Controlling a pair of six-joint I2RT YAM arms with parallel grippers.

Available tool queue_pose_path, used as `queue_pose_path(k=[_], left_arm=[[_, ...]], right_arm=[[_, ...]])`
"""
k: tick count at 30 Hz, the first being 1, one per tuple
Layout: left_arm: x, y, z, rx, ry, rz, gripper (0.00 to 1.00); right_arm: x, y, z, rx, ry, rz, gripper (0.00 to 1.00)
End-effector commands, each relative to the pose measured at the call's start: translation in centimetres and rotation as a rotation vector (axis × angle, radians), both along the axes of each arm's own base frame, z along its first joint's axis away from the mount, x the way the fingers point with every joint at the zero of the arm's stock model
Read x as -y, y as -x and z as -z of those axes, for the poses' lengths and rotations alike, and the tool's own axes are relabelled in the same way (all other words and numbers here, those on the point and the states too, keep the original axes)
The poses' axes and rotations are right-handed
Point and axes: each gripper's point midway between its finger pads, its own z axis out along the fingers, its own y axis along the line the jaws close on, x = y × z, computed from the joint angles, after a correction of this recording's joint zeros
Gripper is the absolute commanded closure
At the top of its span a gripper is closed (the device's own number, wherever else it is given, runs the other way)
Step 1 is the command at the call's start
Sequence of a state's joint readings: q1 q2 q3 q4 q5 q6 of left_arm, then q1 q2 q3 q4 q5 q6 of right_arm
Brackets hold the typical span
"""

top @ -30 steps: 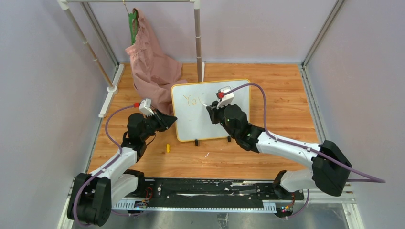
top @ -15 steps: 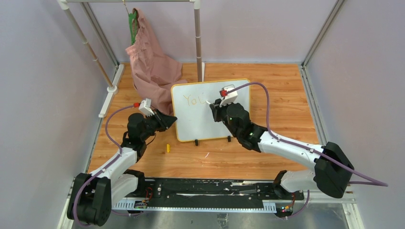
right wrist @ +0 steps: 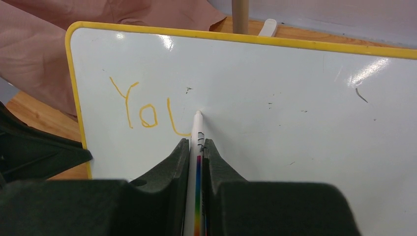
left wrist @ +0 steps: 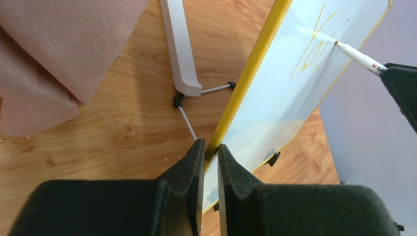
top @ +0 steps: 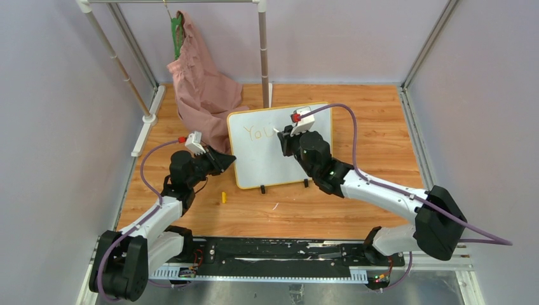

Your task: Write a sentence on the whiteboard

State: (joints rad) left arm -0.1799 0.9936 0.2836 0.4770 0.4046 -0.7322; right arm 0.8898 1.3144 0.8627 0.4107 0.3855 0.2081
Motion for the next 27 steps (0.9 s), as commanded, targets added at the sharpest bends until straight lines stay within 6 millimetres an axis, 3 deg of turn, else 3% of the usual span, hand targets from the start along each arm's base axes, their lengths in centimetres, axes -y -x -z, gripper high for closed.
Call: queue_pose_path(k=[1,17,27], left_arm=[[0.3,0.1,-0.7,0.035,0.002,0.017,1.00],[0.3,0.2,-0.8,0.041,0.000,0.018,1.00],[0.3,0.2,-0.9,0.043,0.001,0.016,1.00]], right_arm=[[0.2,-1.2,-1.3,0.024,0.004,0.026,1.00],[0.3,-1.6,-2.3,0.039,-0.015,0.030,1.00],[3.3,1.6,-3.6,0.040,-0.071,0.009,1.00]])
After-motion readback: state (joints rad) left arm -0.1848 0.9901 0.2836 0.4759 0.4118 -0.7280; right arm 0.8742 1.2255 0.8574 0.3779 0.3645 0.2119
